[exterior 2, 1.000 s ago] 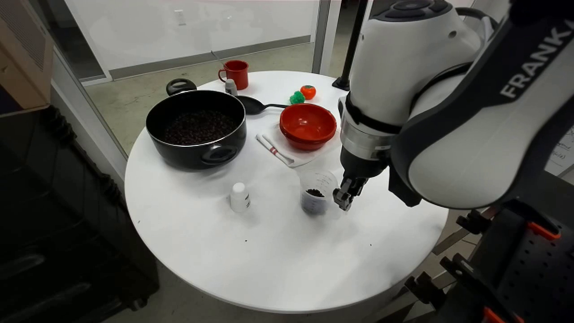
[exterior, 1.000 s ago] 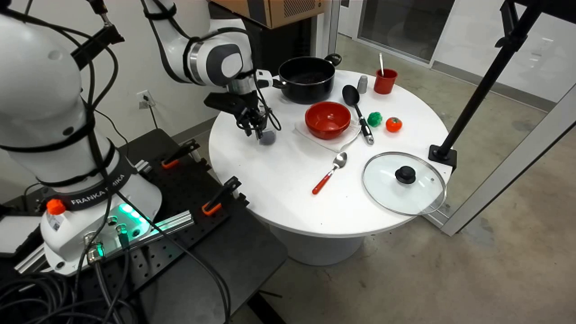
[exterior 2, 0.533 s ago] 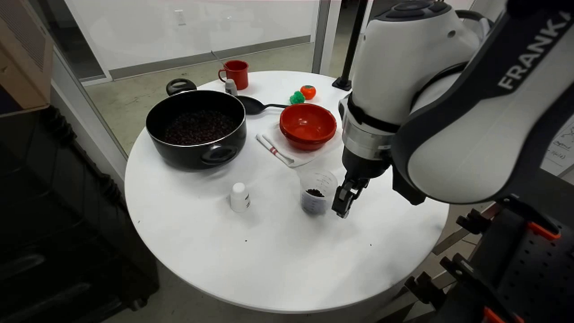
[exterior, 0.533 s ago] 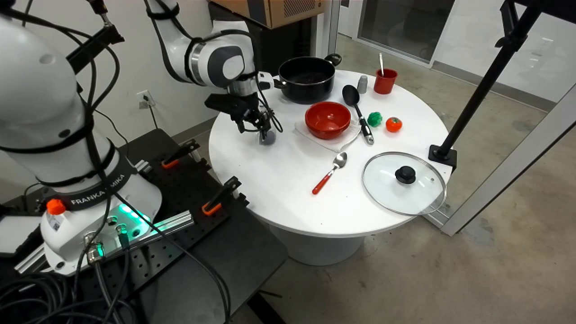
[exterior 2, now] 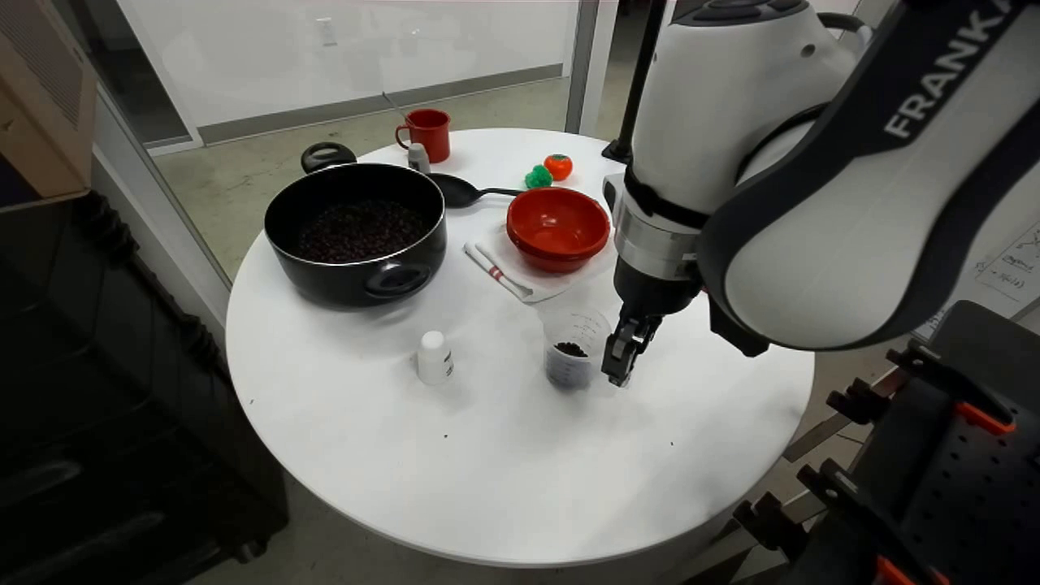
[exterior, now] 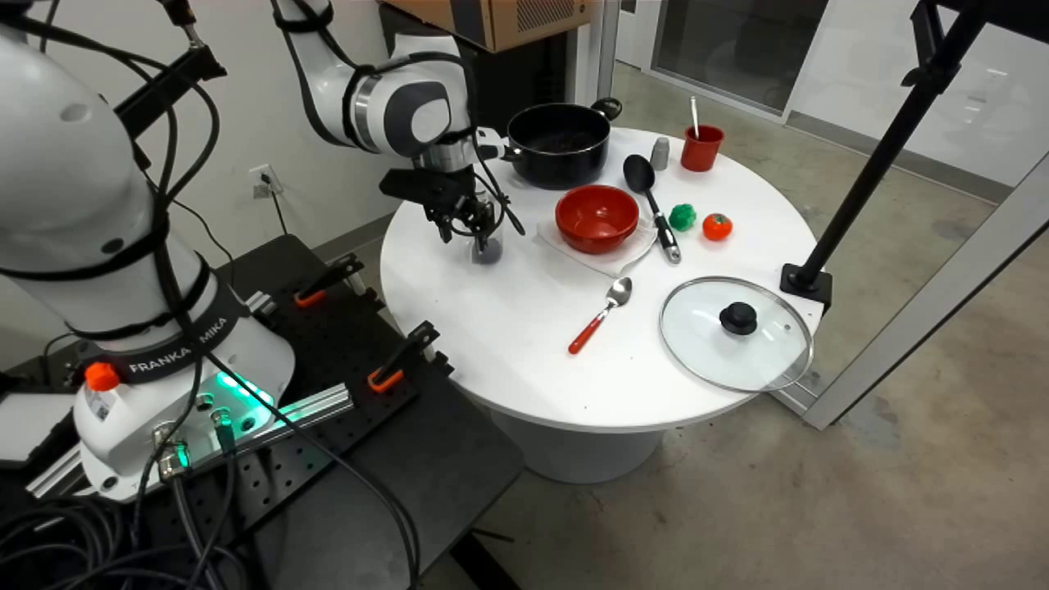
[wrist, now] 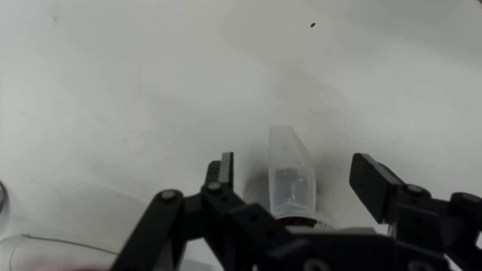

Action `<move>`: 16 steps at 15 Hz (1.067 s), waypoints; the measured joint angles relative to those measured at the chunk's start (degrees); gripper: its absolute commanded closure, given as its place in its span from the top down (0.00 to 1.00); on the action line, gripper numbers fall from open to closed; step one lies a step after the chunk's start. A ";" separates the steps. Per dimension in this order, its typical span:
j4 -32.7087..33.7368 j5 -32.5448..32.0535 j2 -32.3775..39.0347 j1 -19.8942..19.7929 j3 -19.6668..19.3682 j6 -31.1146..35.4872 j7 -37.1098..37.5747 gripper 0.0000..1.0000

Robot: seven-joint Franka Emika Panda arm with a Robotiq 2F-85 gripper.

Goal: Pour the contents of the jug into the red bowl then place a spoonful in the pot

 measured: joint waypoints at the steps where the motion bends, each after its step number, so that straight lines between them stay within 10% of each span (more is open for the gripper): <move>1: 0.19 0.00 0.00 -0.12 0.00 0.00 -0.41 0.41; 6: 0.84 -0.02 0.01 -0.88 0.12 0.00 -1.66 0.03; 16: 0.53 2.30 -2.92 -2.96 -0.09 -1.34 3.00 0.07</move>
